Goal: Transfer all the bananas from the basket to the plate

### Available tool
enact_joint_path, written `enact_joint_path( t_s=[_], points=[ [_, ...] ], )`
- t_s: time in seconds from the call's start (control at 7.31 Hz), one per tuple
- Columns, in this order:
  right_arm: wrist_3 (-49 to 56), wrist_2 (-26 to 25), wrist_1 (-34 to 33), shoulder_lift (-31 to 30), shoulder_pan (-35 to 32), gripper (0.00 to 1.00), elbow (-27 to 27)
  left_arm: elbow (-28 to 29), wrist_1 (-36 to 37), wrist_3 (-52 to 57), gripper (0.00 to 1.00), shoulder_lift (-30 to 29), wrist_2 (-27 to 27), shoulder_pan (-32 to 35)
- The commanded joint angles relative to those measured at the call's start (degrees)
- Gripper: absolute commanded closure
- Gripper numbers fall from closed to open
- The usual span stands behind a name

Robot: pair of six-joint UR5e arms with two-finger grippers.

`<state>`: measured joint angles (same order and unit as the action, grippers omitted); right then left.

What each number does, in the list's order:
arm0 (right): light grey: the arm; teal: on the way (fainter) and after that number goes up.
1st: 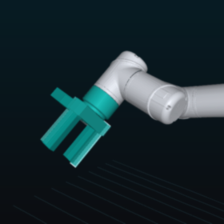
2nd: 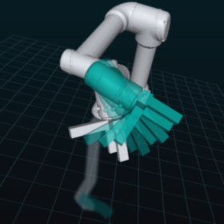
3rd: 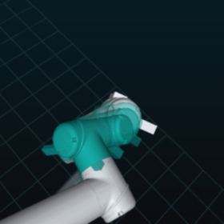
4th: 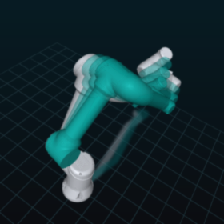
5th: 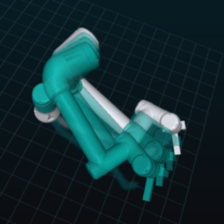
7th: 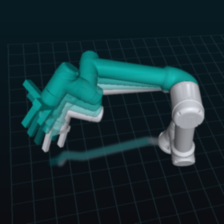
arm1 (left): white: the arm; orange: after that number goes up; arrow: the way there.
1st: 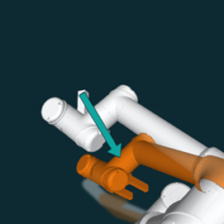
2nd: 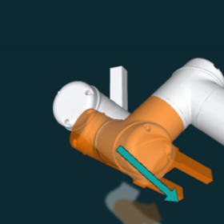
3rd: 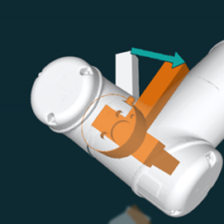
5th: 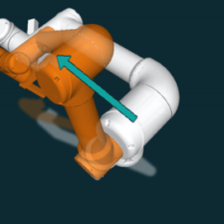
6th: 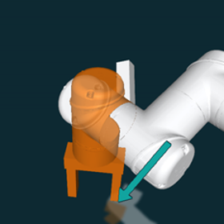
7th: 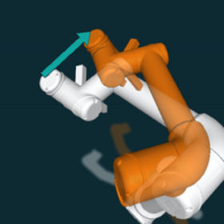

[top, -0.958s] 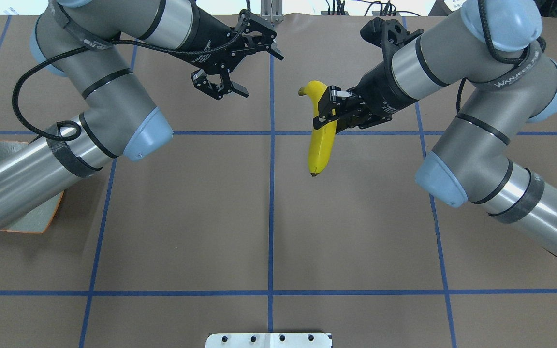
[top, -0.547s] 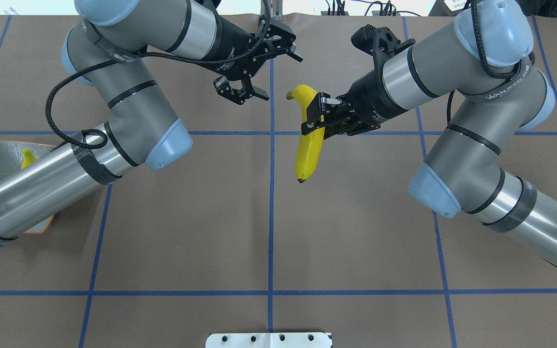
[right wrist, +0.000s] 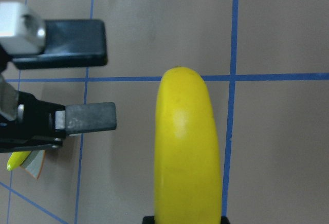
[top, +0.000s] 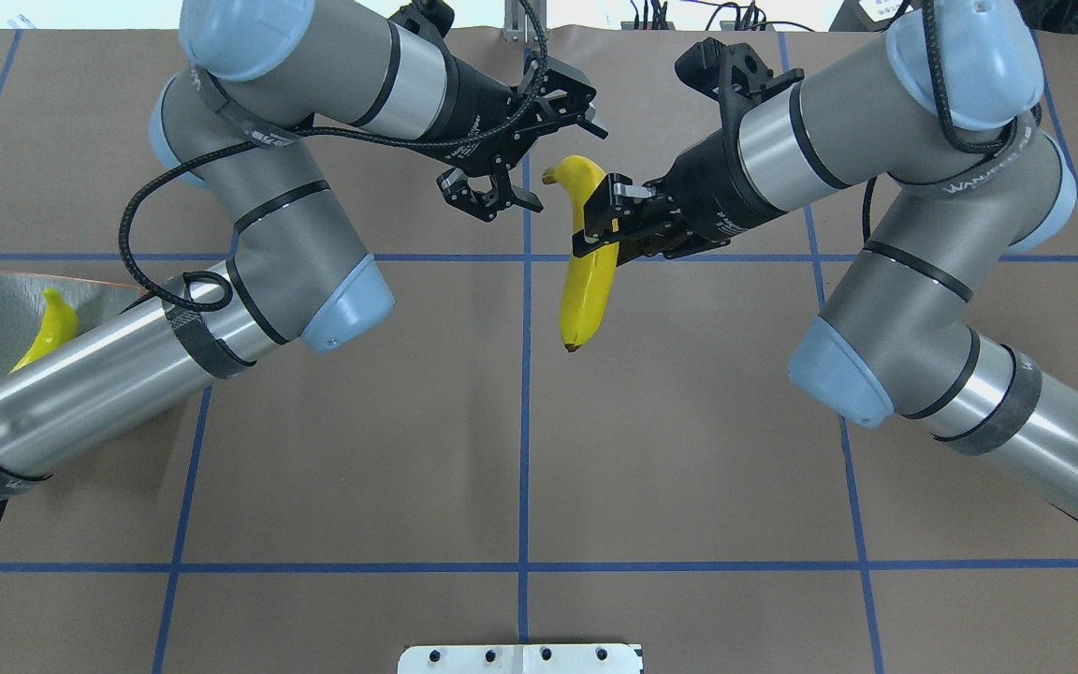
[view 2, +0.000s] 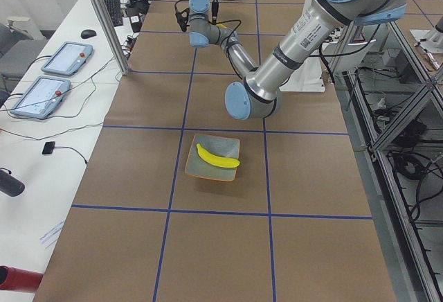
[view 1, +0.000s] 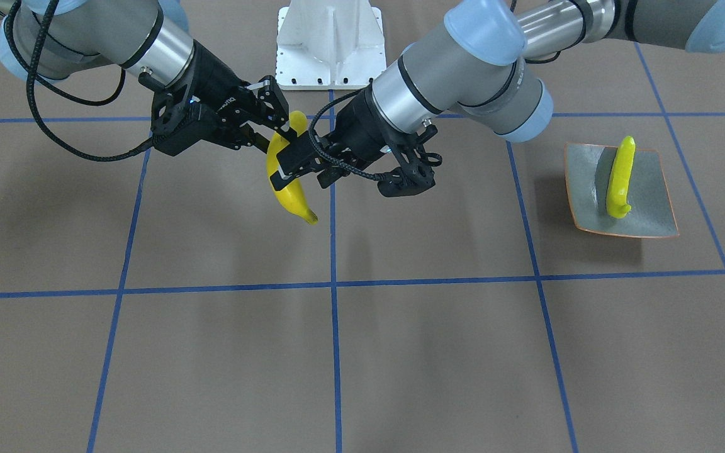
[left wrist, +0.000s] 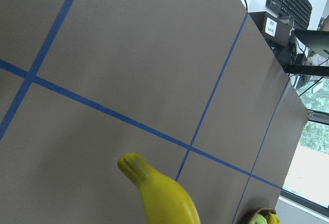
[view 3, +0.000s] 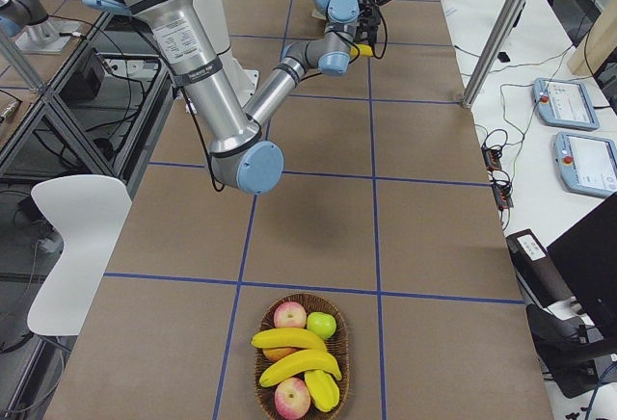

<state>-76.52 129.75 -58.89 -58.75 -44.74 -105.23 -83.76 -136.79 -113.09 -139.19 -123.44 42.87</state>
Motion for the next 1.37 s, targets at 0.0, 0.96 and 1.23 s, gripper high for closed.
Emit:
enact_joint_path(
  t_s=[0.0, 0.96, 1.23],
  points=[
    [0.0, -0.8, 0.0, 0.4, 0.3, 1.00, -0.1, 0.0, 0.0, -0.6, 0.01, -0.3, 0.7, -0.9],
    [0.3, -1.5, 1.2, 0.3, 0.6, 1.00, 0.0, -0.2, -0.3, -0.7, 1.00, -0.5, 2.9, -2.6],
    [-0.1, -1.5, 4.3, -0.7, 0.3, 0.00, 0.0, -0.3, -0.1, -0.8, 1.00, -0.3, 2.9, -2.6]
  ],
)
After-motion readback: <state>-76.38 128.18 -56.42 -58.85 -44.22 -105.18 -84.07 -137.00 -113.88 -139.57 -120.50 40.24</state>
